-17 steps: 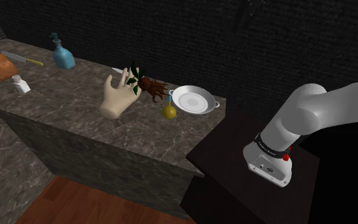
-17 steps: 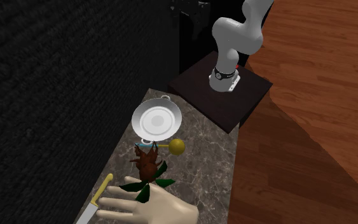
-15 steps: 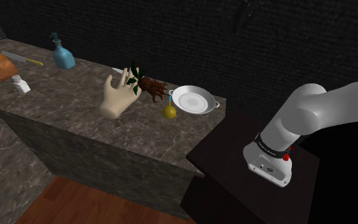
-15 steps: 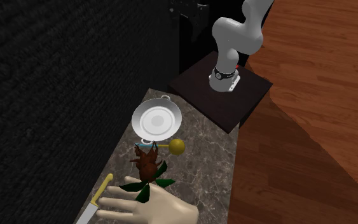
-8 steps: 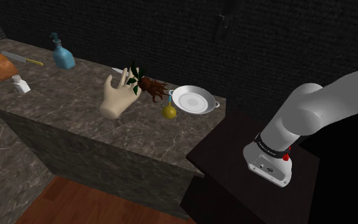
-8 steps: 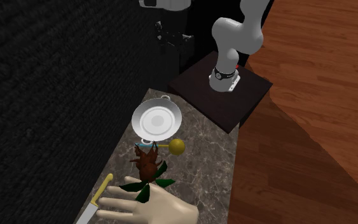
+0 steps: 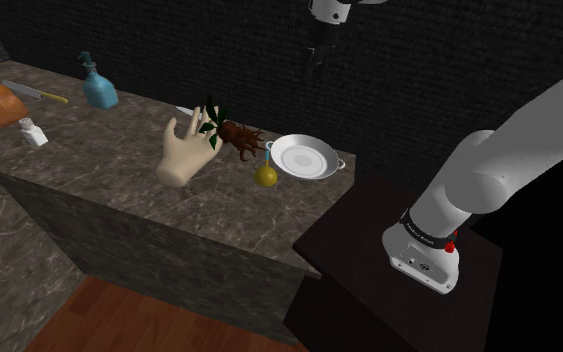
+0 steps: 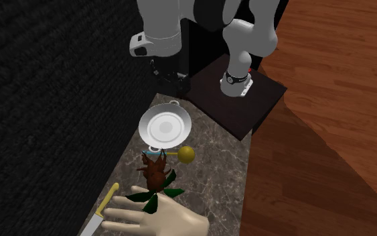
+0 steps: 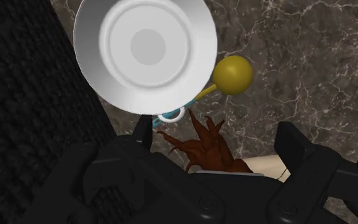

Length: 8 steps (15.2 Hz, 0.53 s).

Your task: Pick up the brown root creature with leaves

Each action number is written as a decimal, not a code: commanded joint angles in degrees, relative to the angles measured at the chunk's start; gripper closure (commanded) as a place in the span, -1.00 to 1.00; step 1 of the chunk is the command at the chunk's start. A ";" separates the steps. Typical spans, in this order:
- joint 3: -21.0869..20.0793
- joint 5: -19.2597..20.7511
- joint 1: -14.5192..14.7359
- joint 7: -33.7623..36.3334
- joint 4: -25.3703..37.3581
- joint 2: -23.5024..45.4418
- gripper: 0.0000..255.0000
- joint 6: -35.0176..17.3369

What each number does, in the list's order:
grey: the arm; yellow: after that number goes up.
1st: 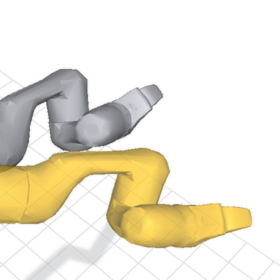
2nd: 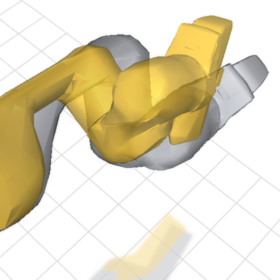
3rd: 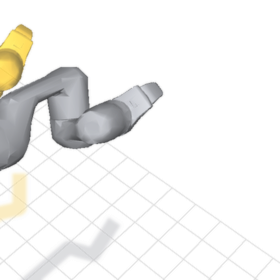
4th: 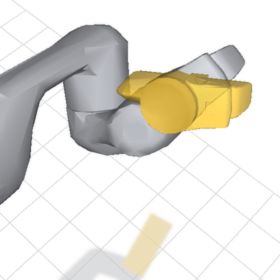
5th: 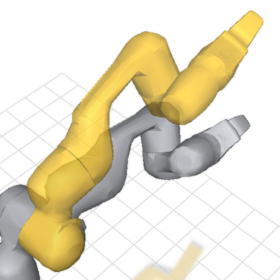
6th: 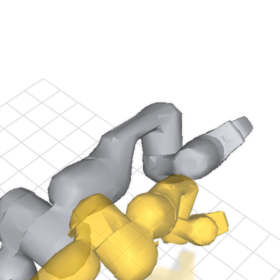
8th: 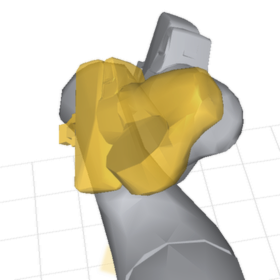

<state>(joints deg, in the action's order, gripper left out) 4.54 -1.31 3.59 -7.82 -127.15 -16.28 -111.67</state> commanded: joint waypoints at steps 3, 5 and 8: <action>-0.10 -1.35 0.90 -1.76 3.73 8.92 -1.00 -2.98; -0.27 -2.03 1.25 -2.60 5.99 13.37 -1.00 -4.06; -0.68 -3.01 1.68 -3.81 9.83 20.06 -1.00 -5.27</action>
<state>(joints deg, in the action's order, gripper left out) 3.98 -3.97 5.14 -11.18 -118.93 1.41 -116.73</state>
